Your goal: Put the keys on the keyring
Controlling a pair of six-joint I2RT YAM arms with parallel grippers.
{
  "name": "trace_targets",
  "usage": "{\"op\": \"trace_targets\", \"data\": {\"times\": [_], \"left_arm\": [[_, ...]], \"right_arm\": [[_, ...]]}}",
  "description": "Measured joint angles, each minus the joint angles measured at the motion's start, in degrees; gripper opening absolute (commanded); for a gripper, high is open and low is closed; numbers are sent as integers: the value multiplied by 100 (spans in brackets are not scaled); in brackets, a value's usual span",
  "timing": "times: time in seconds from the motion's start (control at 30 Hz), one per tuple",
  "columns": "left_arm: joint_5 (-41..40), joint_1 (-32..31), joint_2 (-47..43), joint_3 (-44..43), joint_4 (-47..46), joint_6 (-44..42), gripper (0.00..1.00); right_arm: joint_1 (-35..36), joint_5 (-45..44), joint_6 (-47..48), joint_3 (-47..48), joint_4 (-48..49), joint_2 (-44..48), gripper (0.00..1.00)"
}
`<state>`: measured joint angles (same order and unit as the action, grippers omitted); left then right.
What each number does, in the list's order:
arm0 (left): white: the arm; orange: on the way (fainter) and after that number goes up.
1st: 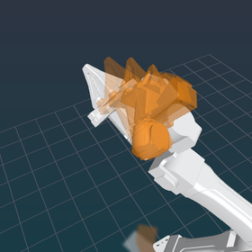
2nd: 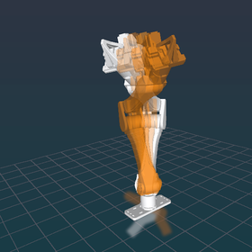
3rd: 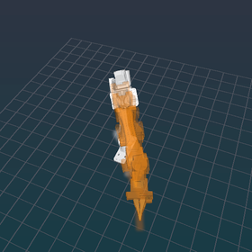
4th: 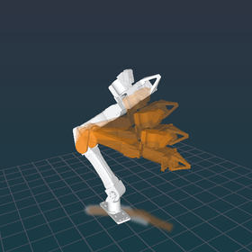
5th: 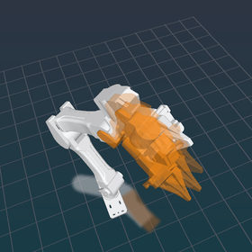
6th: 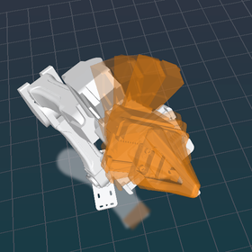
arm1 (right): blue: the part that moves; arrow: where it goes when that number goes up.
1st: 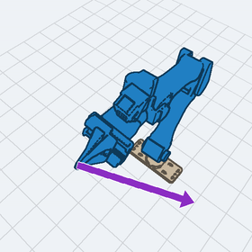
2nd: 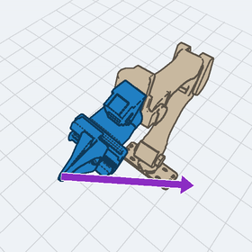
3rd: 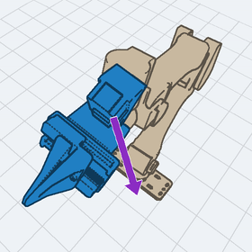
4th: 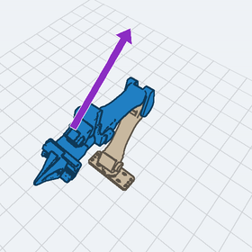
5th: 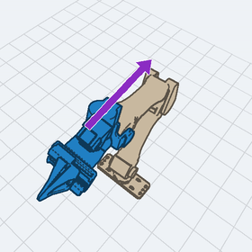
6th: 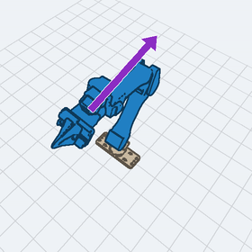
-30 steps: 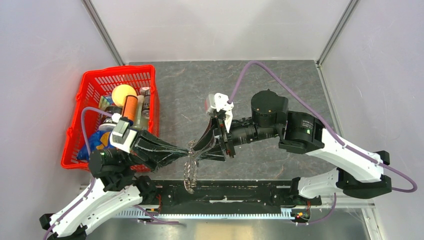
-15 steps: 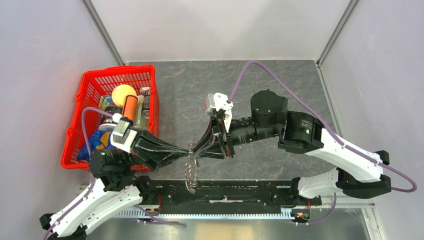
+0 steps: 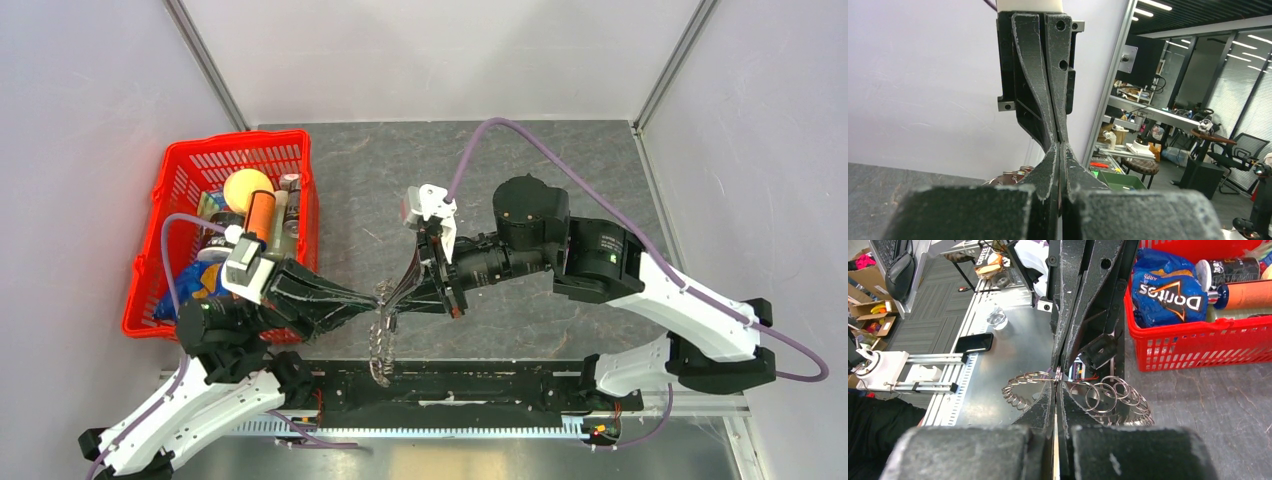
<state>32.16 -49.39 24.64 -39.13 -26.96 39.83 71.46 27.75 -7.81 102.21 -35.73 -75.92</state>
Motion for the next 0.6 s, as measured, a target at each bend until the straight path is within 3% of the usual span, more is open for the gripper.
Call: {"op": "trace_targets", "data": {"times": [0.23,0.6], "left_arm": [[140,0,0,-404,979,79,34],[503,0,-52,-984,2752,94,47]], "right_arm": [[0,39,33,452,-778,-199,0],[-13,461,31,595,-1923,-369,0]]}}
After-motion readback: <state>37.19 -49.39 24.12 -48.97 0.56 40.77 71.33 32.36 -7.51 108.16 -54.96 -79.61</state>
